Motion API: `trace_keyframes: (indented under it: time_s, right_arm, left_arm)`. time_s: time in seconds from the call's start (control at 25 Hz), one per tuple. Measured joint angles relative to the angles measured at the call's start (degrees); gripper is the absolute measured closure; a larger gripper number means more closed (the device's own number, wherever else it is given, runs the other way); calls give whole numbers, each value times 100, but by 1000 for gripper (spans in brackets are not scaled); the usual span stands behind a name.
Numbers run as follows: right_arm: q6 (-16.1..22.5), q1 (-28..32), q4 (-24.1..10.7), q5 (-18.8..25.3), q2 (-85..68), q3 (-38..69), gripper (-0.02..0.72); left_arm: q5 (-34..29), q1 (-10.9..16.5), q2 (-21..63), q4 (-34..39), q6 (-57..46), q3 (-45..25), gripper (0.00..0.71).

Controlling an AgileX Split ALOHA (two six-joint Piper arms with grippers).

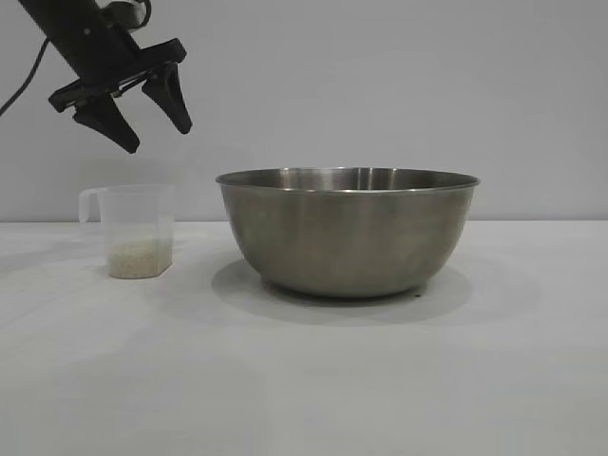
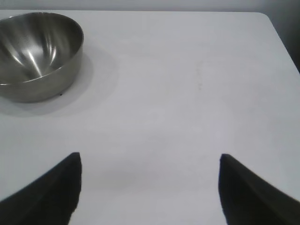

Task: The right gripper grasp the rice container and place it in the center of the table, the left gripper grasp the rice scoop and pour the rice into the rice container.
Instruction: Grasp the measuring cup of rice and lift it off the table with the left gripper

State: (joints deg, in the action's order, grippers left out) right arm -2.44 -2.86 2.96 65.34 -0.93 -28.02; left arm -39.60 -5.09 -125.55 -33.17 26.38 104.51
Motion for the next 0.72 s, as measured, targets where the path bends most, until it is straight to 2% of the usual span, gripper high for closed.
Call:
trace_keyframes:
  time_s: [0.4,0.72]
  right_arm:
    - [0,0,0,0,0,0,190]
    - [0,0,0,0,0,0,190]
  left_arm:
    - [-11,0,0,278,23,0,160]
    - [-268,0,203,546,49,0,160]
